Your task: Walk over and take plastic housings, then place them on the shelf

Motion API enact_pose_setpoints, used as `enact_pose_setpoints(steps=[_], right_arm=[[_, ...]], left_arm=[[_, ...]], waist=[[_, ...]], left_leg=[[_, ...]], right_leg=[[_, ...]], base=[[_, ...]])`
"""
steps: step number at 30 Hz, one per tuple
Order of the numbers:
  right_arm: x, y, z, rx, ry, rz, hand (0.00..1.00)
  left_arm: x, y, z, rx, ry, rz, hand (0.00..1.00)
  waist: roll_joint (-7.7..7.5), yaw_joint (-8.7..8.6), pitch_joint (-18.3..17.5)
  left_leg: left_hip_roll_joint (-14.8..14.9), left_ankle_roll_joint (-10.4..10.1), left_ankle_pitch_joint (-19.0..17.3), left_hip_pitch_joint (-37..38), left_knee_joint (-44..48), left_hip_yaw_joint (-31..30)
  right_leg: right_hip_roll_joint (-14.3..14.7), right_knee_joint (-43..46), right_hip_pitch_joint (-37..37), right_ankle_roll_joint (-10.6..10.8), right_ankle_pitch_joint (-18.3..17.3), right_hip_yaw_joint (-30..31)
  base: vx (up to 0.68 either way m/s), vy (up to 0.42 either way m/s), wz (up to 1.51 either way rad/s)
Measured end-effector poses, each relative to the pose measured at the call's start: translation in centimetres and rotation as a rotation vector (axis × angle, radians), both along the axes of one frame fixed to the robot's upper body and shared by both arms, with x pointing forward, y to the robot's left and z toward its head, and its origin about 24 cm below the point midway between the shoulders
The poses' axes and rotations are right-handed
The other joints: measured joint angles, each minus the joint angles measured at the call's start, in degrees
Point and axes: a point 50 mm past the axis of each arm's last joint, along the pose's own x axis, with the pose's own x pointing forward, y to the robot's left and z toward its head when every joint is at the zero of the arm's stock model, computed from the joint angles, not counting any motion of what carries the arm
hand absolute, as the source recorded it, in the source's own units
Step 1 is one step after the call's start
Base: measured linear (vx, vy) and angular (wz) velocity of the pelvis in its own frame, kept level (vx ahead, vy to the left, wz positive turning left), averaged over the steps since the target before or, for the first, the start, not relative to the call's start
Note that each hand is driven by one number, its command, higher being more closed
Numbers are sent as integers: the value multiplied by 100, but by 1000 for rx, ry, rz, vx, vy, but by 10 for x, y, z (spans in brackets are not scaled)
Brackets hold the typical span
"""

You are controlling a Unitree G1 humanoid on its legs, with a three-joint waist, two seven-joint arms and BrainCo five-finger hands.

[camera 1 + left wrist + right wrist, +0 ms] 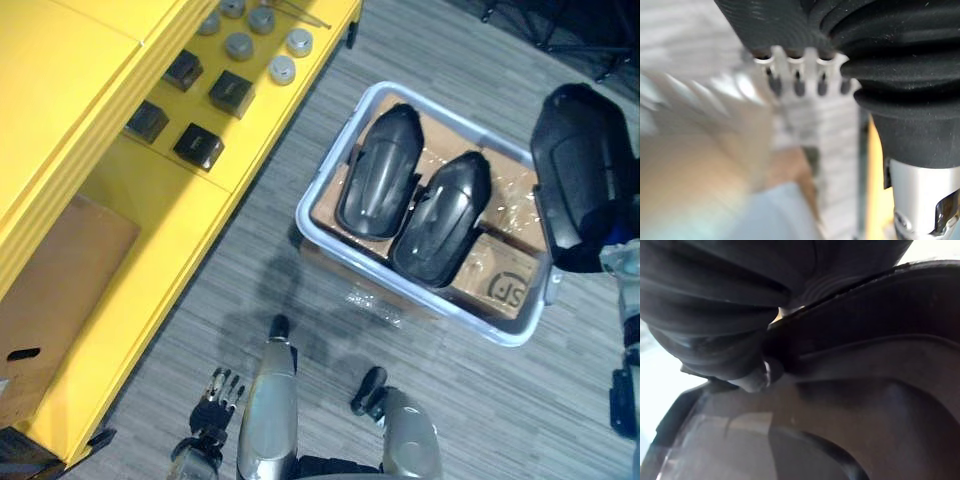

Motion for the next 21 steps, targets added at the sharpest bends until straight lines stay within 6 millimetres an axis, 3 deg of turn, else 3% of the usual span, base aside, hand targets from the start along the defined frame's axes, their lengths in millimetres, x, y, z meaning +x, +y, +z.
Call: enact_pose_setpoints(steps=[4,5,8,13,19,21], right_arm=[[-10,35,-11,-15,-129,45,100],[-13,47,-9,-49,-165,71,100],[-17,69,-2,-124,-250,116,100],[-19,118,20,-276,-465,227,100],[-15,177,27,-320,-614,427,100],[-16,188,26,-297,-632,465,100]], left_arm=[[31,18,54,119,-177,115,0],[39,19,71,162,-241,104,0],[56,8,98,228,-340,41,0],[97,-55,133,217,-486,-232,0],[117,-107,164,165,-585,-456,0],[119,-119,168,148,-594,-501,0]], waist=[[-217,-119,-653],[-231,-180,-834],[-170,-260,-1096],[13,-305,-1446],[78,-387,-1688],[131,-426,-1721]], left_leg=[[1,-6,3,398,-382,184],[-13,-6,3,509,-469,192],[-2,-6,3,826,-690,312],[-9,15,28,1409,-1100,580],[-52,25,284,1816,-1605,796],[-91,29,377,1894,-1757,795]], right_leg=[[76,-581,399,50,244,7],[78,-692,509,66,310,-5],[137,-910,737,99,520,-1],[129,-1106,1021,72,819,58],[114,-1215,1105,48,895,161],[90,-1225,1124,45,898,160]], base=[[153,-25,-12],[143,-1,-12],[99,14,-16],[31,40,-23],[-30,20,-18],[-68,15,3]])
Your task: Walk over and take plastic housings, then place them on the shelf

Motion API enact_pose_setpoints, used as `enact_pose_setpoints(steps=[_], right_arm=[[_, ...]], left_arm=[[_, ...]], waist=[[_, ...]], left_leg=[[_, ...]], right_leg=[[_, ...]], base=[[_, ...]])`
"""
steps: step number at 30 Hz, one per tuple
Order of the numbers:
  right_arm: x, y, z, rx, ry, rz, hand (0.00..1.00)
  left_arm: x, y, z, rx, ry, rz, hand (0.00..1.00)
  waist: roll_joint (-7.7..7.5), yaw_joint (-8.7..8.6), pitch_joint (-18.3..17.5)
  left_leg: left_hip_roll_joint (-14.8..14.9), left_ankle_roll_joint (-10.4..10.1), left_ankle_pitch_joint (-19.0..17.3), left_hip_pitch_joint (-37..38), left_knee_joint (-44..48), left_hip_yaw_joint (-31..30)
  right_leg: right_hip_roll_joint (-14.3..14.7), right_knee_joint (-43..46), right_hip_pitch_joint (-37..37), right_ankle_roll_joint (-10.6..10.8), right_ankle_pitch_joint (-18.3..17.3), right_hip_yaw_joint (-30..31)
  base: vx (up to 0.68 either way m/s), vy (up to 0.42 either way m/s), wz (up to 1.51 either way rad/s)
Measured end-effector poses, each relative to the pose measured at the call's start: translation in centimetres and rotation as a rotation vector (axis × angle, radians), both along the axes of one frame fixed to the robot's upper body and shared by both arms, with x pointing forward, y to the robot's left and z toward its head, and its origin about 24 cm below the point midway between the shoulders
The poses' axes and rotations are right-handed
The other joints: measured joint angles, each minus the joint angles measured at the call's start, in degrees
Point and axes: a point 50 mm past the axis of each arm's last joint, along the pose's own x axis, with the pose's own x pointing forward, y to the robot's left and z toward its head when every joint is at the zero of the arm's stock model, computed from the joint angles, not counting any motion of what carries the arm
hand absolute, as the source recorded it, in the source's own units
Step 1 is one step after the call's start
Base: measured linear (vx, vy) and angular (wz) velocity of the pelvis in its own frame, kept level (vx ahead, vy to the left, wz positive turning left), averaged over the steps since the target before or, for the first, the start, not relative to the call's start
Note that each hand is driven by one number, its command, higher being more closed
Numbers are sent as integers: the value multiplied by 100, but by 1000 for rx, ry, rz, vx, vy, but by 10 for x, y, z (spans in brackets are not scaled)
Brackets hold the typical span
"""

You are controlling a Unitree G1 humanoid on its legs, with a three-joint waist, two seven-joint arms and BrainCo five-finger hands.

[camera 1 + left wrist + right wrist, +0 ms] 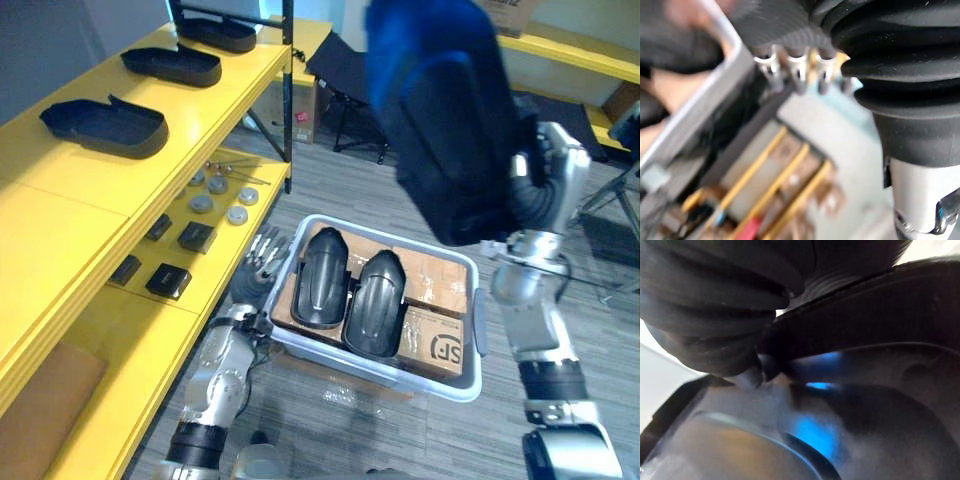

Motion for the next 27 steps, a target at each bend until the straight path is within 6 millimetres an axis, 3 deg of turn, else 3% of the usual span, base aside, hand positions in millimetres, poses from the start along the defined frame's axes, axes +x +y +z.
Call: enact_pose_setpoints(steps=[5,11,16,24,25,27], right_arm=[[1,29,-9,22,19,106,100],[4,46,-20,53,72,170,100],[13,65,-31,30,139,221,100],[18,86,-57,6,283,289,100],[18,89,-59,17,297,302,100],[19,93,-64,34,322,313,100]], left_arm=[[1,-24,6,-45,0,-95,0],[0,-33,13,-43,-28,-129,0],[-4,-39,33,-61,-133,-135,0],[-1,-42,45,3,-205,-11,0],[-1,-43,46,20,-210,4,100],[-2,-44,45,58,-214,24,100]], waist=[[200,-52,-132],[215,-61,-140],[259,-116,-167],[342,-121,-269],[346,-123,-291],[336,-124,-348]], left_leg=[[-141,34,301,108,-449,38],[-274,85,620,203,-925,70],[-304,74,752,192,-960,21],[-304,85,878,67,-959,-43],[-304,90,887,53,-957,-46],[-308,90,887,55,-956,-60]], right_leg=[[-71,-129,-60,-28,56,-1],[-111,-276,-111,-30,52,-36],[-133,-265,-122,-80,14,-76],[-128,-266,-193,-44,41,-177],[-125,-273,-202,-40,84,-176],[-127,-278,-196,-37,90,-175]], base=[[-90,29,-4],[-111,15,-1],[-67,15,4],[-19,2,6],[0,0,0],[0,0,0]])
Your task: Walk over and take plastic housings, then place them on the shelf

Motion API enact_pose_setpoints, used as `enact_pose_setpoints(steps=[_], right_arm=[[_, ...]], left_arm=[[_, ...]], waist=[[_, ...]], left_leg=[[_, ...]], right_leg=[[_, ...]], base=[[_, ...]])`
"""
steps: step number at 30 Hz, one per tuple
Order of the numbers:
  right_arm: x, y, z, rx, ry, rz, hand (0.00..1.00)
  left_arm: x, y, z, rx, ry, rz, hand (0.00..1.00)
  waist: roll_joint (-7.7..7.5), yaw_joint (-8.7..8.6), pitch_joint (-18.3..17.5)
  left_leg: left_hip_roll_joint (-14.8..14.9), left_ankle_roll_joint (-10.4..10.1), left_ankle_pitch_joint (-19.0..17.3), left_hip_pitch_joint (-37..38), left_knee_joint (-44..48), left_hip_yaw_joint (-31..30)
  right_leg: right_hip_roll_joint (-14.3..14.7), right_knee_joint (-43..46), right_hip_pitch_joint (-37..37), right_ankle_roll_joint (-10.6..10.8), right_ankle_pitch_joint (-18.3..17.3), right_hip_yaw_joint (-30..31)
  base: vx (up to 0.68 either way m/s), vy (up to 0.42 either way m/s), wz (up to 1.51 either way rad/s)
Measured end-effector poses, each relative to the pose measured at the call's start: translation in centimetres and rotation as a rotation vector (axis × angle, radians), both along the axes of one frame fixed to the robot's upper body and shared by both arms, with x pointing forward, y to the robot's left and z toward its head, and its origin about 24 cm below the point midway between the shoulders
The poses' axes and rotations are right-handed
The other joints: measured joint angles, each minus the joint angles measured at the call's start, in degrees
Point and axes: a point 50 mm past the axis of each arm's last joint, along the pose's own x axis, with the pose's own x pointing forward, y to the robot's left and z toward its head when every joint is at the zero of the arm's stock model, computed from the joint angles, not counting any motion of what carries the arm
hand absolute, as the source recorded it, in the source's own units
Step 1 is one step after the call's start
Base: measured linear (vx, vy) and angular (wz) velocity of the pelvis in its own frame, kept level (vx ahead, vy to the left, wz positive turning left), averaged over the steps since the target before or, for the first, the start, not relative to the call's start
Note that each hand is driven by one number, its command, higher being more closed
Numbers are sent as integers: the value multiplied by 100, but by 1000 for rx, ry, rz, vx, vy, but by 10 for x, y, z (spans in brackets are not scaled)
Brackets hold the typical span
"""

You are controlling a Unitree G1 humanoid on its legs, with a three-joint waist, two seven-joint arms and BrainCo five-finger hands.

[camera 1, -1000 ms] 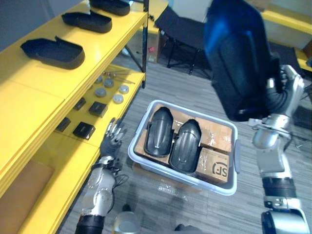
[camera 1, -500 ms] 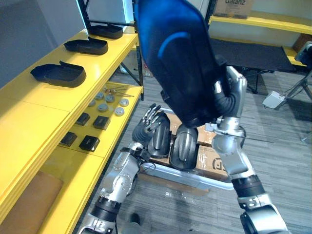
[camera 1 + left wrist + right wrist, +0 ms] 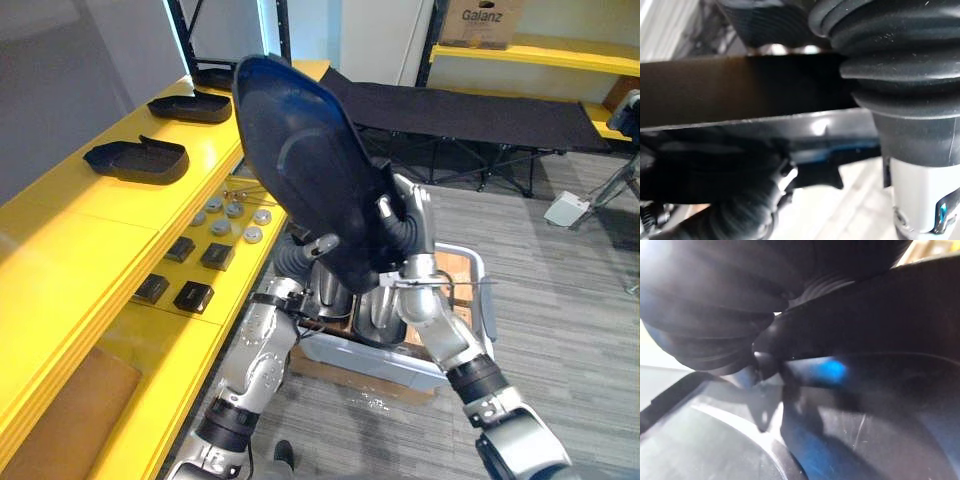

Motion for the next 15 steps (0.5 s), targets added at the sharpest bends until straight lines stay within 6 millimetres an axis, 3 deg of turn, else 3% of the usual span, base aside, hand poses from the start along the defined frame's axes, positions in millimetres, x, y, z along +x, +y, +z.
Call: enact_pose_setpoints(steps=[13,15], right_arm=[[-3,16,-9,100,60,78,100],[-6,19,-13,109,73,89,100]], left_arm=[[-4,4,3,68,-25,142,100],[-7,6,0,61,-15,152,100]], waist=[[12,10,-24],[3,23,-158]], left_leg=[[3,11,80,-20,-10,-66],[5,9,82,-93,-9,-63]], right_leg=[[0,-25,-21,-67,-41,-17],[5,-40,-100,-84,-28,-14]], base=[[-29,2,1],[0,0,0]])
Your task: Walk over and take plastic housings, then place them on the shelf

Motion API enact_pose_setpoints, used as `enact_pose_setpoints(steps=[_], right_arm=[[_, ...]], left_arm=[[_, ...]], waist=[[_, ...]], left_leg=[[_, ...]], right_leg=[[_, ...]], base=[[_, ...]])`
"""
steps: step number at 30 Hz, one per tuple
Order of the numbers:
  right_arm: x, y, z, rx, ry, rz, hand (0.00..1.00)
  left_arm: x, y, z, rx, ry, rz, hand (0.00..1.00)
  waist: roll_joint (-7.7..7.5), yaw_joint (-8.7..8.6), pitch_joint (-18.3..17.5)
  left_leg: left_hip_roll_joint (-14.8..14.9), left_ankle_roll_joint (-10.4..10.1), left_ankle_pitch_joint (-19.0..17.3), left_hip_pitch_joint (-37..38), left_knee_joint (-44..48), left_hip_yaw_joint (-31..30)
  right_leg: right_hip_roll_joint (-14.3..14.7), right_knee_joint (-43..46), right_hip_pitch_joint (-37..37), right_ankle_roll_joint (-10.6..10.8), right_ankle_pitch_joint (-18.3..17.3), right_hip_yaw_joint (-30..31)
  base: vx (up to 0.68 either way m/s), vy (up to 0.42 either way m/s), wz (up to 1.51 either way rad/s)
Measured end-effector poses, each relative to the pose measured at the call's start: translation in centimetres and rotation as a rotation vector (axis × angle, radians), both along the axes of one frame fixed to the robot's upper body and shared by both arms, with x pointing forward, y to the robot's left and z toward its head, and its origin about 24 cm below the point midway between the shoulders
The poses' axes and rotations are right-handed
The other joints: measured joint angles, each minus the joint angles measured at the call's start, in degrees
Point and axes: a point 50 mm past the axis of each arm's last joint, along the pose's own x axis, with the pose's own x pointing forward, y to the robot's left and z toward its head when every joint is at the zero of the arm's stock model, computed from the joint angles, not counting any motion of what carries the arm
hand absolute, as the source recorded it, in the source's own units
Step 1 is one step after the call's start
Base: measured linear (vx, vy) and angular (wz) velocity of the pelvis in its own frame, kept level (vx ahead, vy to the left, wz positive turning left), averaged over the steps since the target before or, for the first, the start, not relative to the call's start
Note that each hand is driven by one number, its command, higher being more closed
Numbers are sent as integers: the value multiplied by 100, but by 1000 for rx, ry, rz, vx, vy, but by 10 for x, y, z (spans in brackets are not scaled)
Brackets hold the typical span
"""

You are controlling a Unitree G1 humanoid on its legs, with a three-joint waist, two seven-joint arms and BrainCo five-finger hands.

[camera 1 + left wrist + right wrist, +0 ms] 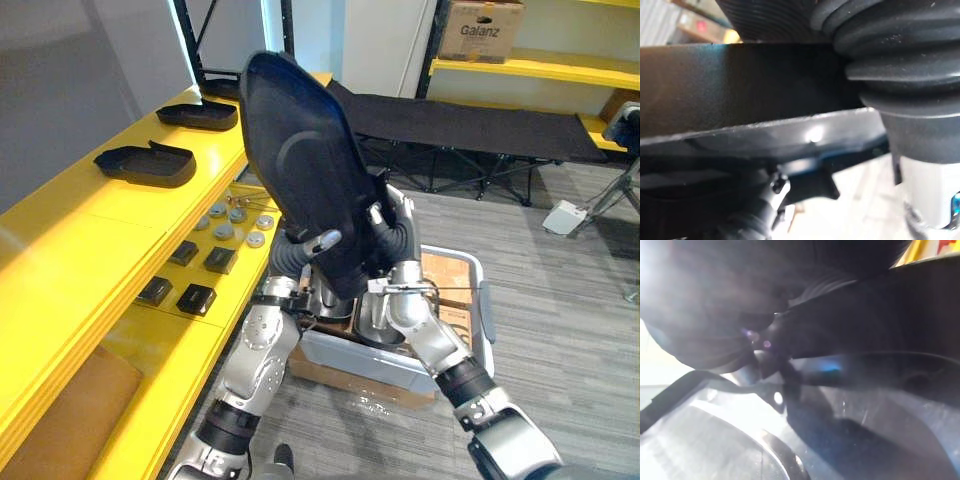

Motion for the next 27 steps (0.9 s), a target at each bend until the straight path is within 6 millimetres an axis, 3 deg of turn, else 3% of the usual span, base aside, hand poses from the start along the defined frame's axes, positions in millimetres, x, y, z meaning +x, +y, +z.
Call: enact_pose_setpoints(steps=[15,16,21,22,27], right_arm=[[-8,11,-9,23,19,14,100],[-8,12,-10,18,23,17,100],[-9,14,-12,6,28,23,100],[-9,13,-13,-8,34,16,100],[-9,10,-16,-96,9,-10,100]], left_arm=[[-6,7,-8,-21,10,11,100],[-7,9,-10,-12,12,14,0],[-7,14,-13,91,3,27,0],[-7,16,-17,164,2,46,100],[-10,22,-33,302,46,79,100]], waist=[[-10,65,-138],[-10,66,-138],[-17,84,-200],[-13,83,-202],[-13,83,-203]], left_leg=[[-1,-1,2,6,2,-2],[14,-3,1,5,2,-5],[81,-20,11,-82,3,-17],[94,-27,14,-78,3,-34],[140,-59,14,-75,3,-42]], right_leg=[[3,-15,3,-2,10,10],[9,-29,7,-1,11,17],[112,-304,38,-24,163,18],[140,-358,83,-23,179,11],[201,-388,97,-27,178,15]], base=[[2,-1,0],[0,0,0],[0,0,0],[0,0,0],[-1,-5,1]])
